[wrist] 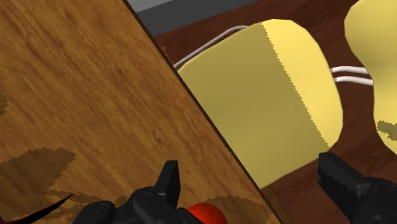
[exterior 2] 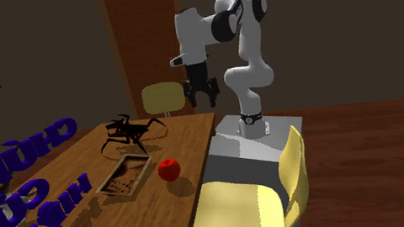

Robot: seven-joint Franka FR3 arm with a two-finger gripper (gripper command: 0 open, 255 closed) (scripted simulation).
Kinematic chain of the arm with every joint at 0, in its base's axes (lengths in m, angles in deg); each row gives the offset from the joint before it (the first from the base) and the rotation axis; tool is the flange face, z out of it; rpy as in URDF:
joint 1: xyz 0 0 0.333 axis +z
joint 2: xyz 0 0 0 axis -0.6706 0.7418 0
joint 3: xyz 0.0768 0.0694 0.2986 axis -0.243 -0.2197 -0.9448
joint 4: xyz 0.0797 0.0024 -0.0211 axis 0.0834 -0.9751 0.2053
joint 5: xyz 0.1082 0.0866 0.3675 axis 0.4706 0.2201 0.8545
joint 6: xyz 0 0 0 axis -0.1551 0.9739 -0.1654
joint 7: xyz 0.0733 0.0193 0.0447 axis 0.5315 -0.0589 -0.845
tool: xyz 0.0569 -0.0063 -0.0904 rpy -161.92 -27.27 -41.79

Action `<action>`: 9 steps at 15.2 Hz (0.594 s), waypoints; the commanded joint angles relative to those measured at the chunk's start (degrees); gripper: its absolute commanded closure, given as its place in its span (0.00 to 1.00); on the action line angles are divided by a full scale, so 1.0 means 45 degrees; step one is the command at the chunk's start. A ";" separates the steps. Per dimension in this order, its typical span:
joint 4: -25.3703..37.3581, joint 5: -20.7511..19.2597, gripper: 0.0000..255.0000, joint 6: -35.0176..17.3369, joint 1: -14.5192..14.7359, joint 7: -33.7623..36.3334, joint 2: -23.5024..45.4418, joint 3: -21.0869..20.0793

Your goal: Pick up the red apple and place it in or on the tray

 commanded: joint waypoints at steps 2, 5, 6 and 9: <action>-0.0052 0.0175 0.00 -0.1623 -0.0014 -0.0130 0.1056 0.0222; 0.0294 0.0474 0.00 -0.2986 0.0006 -0.0352 0.2310 0.0470; 0.0447 0.0605 0.00 -0.3412 0.0018 -0.0445 0.2742 0.0553; 0.1022 0.1107 0.00 -0.4593 0.0061 -0.0787 0.4068 0.0793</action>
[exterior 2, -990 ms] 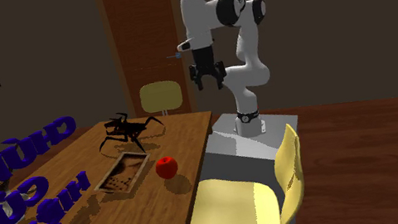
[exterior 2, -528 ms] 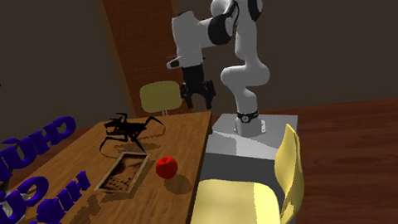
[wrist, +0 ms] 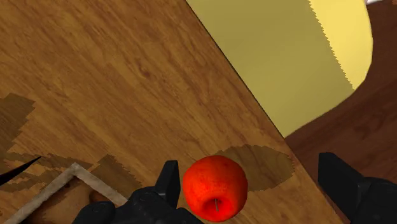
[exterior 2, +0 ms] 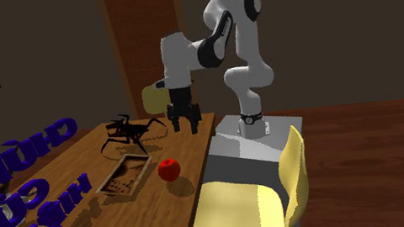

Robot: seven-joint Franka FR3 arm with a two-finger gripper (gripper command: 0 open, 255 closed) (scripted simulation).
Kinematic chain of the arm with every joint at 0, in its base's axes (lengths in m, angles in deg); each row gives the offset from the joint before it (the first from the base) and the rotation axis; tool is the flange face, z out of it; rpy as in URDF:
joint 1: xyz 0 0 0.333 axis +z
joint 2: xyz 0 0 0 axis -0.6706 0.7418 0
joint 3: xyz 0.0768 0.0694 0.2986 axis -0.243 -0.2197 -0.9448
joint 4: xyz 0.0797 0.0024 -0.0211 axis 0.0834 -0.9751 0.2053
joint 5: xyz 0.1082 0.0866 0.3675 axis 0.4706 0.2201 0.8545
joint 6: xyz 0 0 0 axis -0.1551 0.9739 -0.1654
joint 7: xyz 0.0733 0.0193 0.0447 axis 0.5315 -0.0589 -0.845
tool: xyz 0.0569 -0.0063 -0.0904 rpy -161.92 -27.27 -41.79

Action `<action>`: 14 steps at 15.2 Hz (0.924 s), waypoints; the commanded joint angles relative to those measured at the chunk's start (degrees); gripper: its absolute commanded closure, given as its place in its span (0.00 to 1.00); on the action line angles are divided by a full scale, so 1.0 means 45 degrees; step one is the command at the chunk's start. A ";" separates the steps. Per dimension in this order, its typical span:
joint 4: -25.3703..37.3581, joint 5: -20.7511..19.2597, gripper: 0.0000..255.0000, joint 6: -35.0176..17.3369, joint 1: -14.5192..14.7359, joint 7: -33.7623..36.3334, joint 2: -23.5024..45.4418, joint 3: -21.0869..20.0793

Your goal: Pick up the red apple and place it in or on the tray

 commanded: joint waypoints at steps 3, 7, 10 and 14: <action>0.0849 0.0832 0.00 -0.1448 0.0018 -0.0553 0.1719 0.0265; 0.2100 0.1960 0.00 -0.2525 -0.0102 -0.1277 0.3552 0.0362; 0.2641 0.2479 0.00 -0.2953 -0.0219 -0.1606 0.4358 0.0300; 0.2760 0.2848 0.00 -0.3418 -0.0265 -0.1860 0.4973 0.0165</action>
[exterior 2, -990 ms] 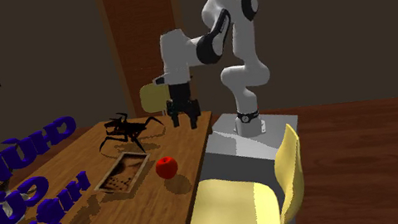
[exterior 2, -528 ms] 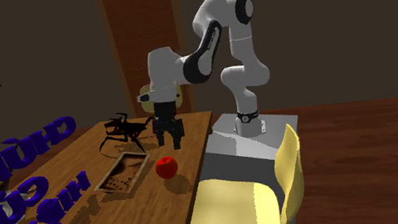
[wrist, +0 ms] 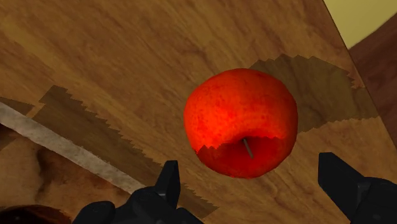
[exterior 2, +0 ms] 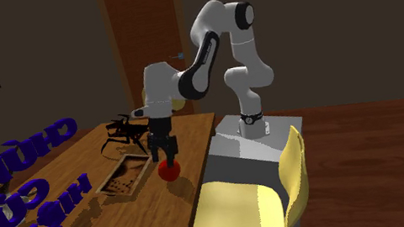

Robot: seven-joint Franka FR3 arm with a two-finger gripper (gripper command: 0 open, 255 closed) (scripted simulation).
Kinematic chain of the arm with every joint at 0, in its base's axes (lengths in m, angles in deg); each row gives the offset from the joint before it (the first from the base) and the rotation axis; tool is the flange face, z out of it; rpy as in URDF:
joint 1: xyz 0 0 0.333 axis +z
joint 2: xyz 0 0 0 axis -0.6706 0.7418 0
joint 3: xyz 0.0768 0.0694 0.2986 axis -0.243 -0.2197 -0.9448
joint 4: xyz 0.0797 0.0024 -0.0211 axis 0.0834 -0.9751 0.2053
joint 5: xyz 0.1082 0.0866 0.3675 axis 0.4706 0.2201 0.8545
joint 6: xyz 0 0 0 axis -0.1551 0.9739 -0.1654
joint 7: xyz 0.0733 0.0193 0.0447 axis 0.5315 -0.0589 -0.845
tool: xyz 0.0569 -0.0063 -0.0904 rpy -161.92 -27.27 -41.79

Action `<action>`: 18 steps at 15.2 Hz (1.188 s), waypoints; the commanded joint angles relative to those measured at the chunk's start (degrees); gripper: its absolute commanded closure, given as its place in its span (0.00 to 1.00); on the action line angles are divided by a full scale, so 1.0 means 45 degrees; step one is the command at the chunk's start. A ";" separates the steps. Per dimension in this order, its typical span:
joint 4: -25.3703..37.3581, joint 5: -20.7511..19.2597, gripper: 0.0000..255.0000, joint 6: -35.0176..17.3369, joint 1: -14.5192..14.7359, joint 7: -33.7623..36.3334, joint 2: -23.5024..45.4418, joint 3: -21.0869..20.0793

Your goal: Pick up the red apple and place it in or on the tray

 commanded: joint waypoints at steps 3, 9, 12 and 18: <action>0.0215 0.0364 0.00 -0.0402 -0.0069 -0.0257 0.0638 -0.0142; 0.0215 0.0364 0.00 -0.0402 -0.0071 -0.0256 0.0638 -0.0143; 0.0215 0.0364 1.00 -0.0402 -0.0071 -0.0257 0.0638 -0.0143; 0.0204 0.0364 1.00 -0.0401 -0.0075 -0.0264 0.0627 -0.0141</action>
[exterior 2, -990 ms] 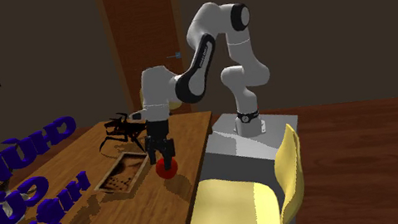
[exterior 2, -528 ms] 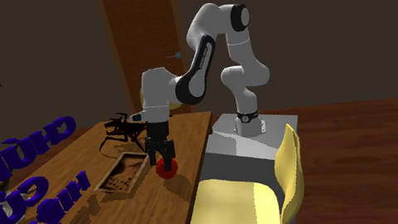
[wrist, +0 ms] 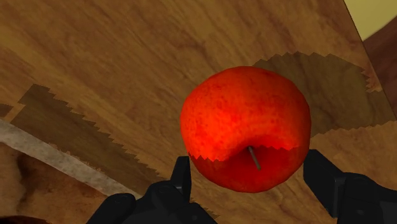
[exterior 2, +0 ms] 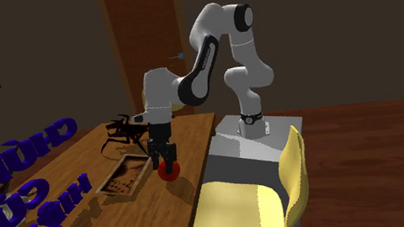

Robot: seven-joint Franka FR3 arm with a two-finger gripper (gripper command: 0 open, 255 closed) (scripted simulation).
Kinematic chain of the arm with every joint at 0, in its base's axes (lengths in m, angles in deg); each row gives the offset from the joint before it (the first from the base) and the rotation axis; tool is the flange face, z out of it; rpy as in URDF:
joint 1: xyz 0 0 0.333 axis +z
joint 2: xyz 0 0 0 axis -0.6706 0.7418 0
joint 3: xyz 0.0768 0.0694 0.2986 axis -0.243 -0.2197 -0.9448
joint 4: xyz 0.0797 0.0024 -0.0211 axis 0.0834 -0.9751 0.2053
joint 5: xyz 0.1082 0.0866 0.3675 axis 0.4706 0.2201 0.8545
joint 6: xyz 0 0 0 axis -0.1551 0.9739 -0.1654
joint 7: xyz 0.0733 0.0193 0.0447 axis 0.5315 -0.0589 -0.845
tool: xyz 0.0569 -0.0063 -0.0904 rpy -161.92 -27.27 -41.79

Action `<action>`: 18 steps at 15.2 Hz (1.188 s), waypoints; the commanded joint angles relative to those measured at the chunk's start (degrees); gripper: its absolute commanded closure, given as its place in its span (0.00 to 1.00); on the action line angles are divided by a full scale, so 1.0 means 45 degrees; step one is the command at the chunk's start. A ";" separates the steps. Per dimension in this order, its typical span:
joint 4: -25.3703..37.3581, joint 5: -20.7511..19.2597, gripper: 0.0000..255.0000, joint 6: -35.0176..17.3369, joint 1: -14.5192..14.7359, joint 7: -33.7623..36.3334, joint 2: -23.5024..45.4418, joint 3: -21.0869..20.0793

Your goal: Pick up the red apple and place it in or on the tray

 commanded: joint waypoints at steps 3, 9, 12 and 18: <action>0.0031 -0.0099 1.00 0.0148 0.0028 0.0093 -0.0085 0.0036; 0.0309 -0.0643 1.00 0.1002 0.0141 0.0576 -0.0707 0.0225; 0.0489 -0.0887 1.00 0.1440 0.0177 0.0794 -0.0989 0.0293; 0.0926 -0.1310 1.00 0.2338 0.0224 0.1179 -0.1492 0.0388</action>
